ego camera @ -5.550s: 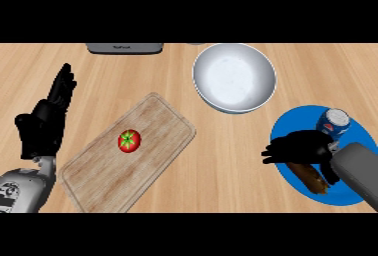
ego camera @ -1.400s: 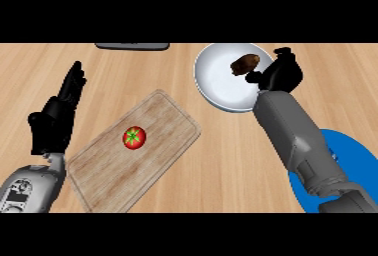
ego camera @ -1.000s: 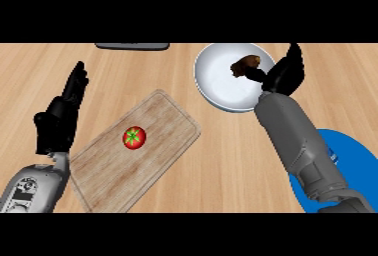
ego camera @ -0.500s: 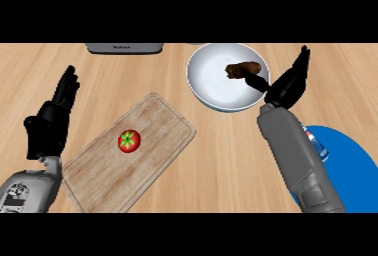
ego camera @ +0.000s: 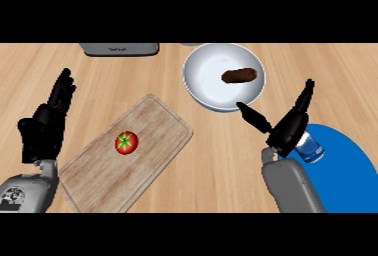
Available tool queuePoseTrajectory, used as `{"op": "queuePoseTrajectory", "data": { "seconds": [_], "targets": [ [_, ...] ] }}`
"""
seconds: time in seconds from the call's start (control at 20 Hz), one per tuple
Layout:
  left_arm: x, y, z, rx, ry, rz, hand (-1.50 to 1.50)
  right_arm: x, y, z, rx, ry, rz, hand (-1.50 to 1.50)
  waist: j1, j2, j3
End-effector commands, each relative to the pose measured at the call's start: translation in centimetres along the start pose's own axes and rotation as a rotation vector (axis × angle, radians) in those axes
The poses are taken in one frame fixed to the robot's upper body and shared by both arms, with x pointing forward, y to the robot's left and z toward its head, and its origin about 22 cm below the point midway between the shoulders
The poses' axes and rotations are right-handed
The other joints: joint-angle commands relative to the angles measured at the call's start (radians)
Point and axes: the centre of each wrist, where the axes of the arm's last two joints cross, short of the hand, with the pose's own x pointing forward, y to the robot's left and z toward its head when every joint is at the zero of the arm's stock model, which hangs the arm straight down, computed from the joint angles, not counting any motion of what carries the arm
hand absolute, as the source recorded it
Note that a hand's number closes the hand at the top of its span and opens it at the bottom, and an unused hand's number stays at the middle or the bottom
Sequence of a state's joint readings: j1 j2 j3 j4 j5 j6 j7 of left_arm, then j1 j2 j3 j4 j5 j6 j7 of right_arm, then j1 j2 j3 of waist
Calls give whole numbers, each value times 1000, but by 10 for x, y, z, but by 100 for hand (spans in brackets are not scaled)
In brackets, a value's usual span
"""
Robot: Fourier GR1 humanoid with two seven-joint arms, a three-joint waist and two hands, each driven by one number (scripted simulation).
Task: Pick the sweet potato from the plate and place it in the bowl
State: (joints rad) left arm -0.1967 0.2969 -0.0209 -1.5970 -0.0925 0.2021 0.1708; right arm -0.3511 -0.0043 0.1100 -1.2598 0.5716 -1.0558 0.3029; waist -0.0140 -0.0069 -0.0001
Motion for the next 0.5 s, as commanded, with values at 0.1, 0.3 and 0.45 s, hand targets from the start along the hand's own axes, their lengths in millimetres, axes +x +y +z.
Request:
{"op": "queuePoseTrajectory", "data": {
  "seconds": [0.1, 0.3, 0.45],
  "targets": [
    [4, -8, 3, -6, -15, 8, 0, -1, -40, 56, 40, -27, -58, -150, 6, 3, 0],
    [3, -7, -4, -13, -22, -5, 0, 5, -37, 76, 61, -36, -52, -150, 12, 6, 0],
    [-1, 1, -2, 5, -6, 15, 0, -1, -49, 80, 67, -46, -41, -150, 12, 6, 0]
  ]
}}
